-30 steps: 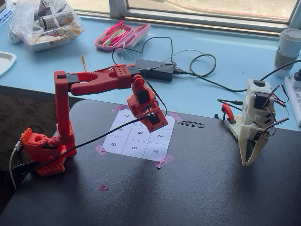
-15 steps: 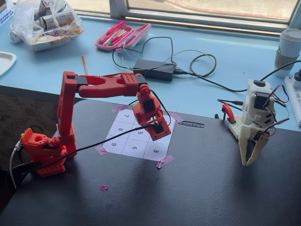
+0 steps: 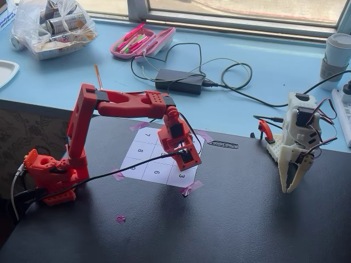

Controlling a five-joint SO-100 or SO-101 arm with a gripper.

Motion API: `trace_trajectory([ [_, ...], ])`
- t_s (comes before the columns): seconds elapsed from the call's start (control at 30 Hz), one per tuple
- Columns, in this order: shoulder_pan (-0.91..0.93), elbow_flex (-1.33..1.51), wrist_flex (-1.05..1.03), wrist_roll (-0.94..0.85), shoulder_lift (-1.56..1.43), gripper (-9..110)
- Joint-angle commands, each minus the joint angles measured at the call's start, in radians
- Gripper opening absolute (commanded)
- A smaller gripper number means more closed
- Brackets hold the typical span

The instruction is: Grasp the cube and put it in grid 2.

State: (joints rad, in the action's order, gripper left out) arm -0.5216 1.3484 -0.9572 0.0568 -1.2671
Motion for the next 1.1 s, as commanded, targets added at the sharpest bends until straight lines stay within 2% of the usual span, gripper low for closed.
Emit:
trace_trajectory([
  [0.0,-0.017,-0.077,-0.011,0.005,-0.014,0],
  [0.3,-0.055,-0.066,-0.006,-0.006,0.023,0],
  [0.5,-0.063,0.017,0.051,0.028,0.011,19],
  [0.67,-0.075,0.028,0.043,0.031,-0.018,25],
  [1.07,-0.052,0.020,0.015,-0.020,-0.227,25],
])
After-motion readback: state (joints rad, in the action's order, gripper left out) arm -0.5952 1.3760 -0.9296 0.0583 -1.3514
